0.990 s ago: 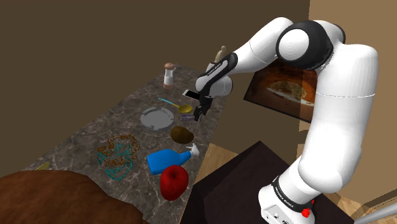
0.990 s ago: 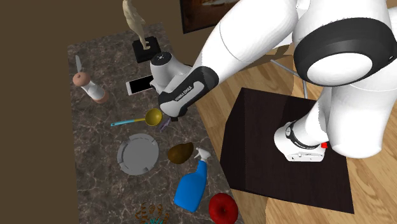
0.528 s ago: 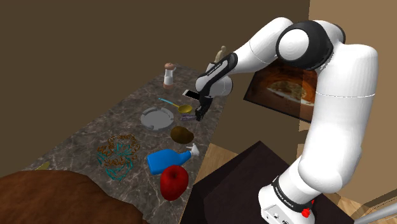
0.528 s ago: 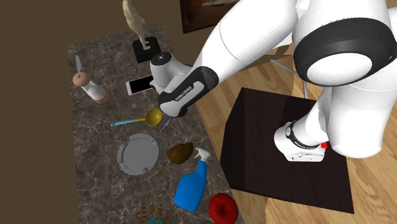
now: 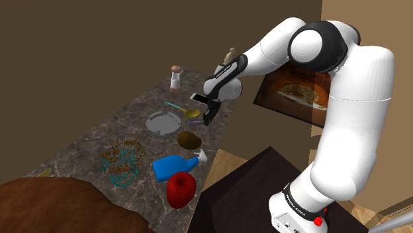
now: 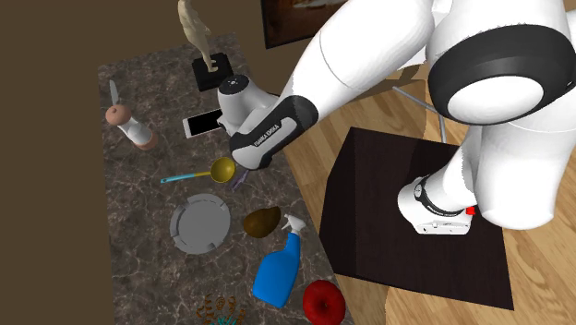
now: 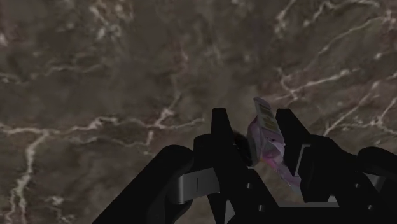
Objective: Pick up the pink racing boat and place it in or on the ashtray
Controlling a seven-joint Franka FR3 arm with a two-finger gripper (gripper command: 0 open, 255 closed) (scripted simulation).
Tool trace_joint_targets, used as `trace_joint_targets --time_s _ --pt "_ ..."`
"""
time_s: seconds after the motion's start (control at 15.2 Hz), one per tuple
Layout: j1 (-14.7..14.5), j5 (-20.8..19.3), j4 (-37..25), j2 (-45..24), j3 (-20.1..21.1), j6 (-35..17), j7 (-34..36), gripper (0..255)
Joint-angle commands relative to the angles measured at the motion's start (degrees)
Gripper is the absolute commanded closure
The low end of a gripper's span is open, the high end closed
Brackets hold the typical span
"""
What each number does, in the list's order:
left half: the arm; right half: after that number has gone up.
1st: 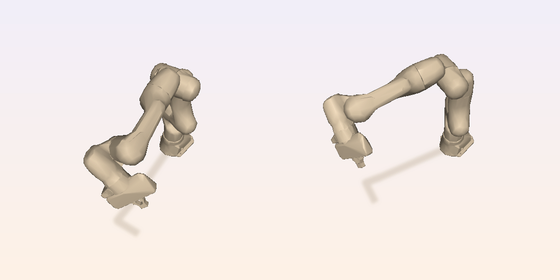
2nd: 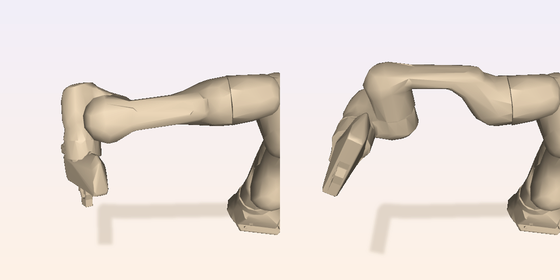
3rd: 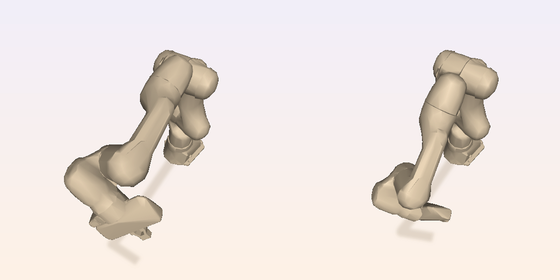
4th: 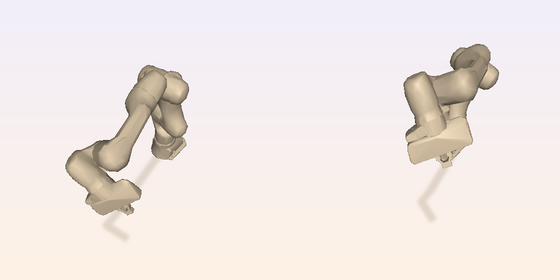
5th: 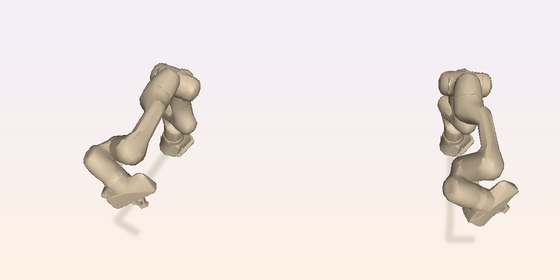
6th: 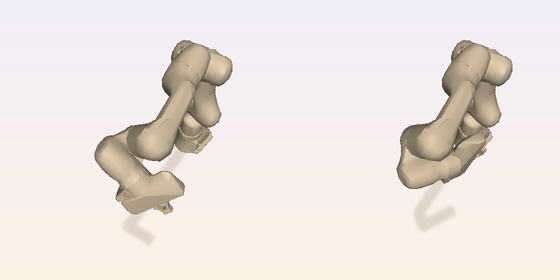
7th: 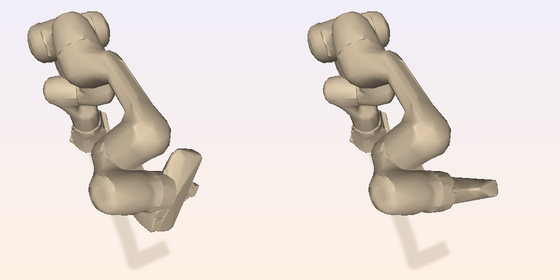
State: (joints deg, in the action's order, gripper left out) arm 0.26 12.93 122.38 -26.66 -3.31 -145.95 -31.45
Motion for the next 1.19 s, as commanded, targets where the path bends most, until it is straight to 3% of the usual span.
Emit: trace_joint_targets --time_s 0.0,1.12 --pt "-0.10 -0.24 0.15 0.99 -0.18 0.82 0.24 255" --pt "-0.95 -3.11 -0.17 11.35 -1.62 11.34 3.03 255"
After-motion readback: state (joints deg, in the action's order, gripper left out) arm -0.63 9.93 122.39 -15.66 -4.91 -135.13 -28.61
